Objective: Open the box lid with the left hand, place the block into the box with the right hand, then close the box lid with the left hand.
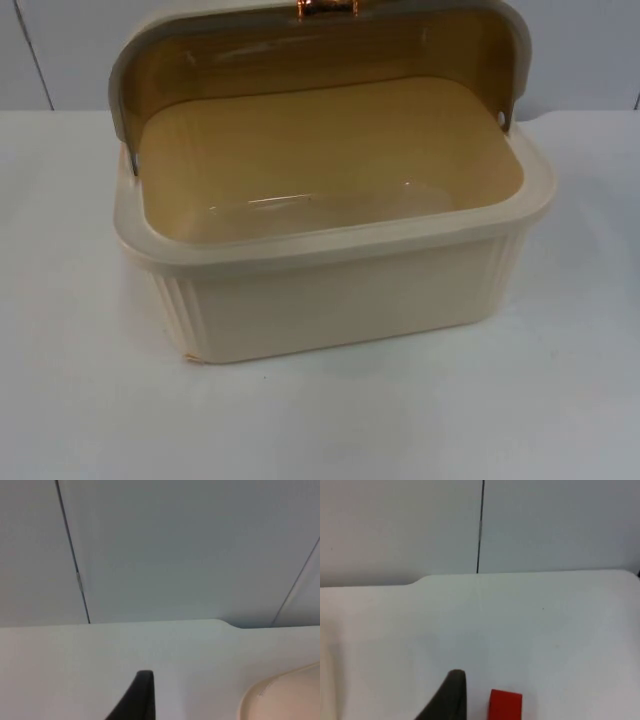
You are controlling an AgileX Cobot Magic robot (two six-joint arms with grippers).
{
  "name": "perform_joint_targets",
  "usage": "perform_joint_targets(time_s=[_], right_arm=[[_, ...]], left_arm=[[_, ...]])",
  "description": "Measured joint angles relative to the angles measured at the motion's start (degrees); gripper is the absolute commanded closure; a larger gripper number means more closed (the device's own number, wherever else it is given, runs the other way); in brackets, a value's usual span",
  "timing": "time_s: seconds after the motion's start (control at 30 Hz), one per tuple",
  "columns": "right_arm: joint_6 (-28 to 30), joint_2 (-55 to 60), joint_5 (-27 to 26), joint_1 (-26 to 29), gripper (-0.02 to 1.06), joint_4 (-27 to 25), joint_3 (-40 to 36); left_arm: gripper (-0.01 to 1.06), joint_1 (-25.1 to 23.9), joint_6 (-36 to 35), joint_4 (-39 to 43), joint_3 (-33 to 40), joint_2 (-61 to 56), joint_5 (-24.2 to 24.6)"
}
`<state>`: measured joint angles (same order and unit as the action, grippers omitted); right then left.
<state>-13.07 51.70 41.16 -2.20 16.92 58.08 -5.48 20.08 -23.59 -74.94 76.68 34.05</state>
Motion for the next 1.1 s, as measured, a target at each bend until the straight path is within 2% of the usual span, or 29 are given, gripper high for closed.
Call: perform_joint_targets(time_s=[0.5, 0.63, 0.8, 0.93, 1.07, 1.1], right_arm=[[-3.7, 11.0, -0.7, 0.0, -0.01, -0.2, 0.0], [-7.9, 15.7, -2.0, 0.0, -0.01, 1.7, 0.0], [-8.9, 21.7, -3.5, 0.2, -0.01, 2.0, 0.0], [-9.8, 26.6, -6.2, 2.8, -0.01, 2.0, 0.0], [-9.9, 32.8, -8.3, 6.4, 0.06, 1.7, 0.0], [-9.6, 34.3, -9.2, 6.8, 0.13, 1.4, 0.0]], left_arm=[[0.02, 0.0, 0.0, 0.0, 0.0, 0.0, 0.0], [0.02, 0.0, 0.0, 0.1, 0.0, 0.0, 0.1], [0.02, 0.0, 0.0, 0.1, 0.0, 0.0, 0.1], [0.02, 0.0, 0.0, 0.1, 0.0, 0.0, 0.1], [0.02, 0.0, 0.0, 0.1, 0.0, 0.0, 0.1], [0.02, 0.0, 0.0, 0.1, 0.0, 0.0, 0.1]])
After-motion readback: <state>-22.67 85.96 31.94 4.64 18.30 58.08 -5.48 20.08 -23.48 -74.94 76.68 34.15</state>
